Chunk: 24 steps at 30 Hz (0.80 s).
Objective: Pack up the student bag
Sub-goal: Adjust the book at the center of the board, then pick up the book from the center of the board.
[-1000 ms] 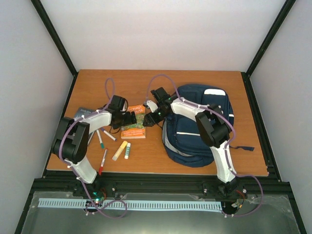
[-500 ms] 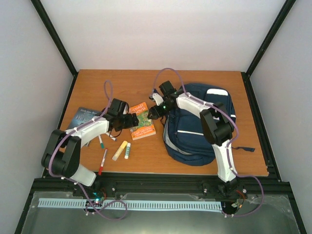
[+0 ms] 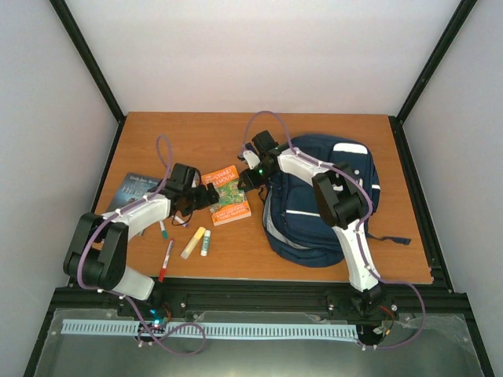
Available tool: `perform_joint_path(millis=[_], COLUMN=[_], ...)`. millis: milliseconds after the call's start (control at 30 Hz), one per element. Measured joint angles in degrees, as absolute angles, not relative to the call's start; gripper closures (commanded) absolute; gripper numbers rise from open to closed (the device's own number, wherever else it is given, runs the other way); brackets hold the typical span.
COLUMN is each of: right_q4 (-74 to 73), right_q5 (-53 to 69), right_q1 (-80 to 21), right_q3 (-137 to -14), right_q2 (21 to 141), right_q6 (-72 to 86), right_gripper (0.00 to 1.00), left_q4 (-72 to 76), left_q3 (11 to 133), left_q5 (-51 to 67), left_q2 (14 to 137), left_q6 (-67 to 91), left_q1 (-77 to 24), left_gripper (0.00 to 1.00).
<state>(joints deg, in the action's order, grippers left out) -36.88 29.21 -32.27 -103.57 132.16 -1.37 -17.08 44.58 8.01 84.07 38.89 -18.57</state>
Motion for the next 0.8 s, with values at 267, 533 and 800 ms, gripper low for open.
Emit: perform_joint_path(millis=[267,533,800], right_q4=[-38.4,-39.2,-39.8], right_q5=[28.1,27.6,27.4], right_q1=[-32.4,-32.4,-32.6], right_q3=[-105.1,-106.3,-106.8], right_q2=[133.5,134.1,134.5], right_q6=[-1.1,-1.0,-1.0], right_gripper=[0.72,0.77,0.8], left_q4=[-13.5,-10.1,-2.9], left_q3=[43.1,43.1,43.2], left_q5=[10.0,12.1,15.2], left_q2=[86.0,89.4,92.3], left_q6=[40.4,44.1,47.6], left_q1=[-18.1,-17.5,-17.0], left_gripper=[0.06,0.03,0.05])
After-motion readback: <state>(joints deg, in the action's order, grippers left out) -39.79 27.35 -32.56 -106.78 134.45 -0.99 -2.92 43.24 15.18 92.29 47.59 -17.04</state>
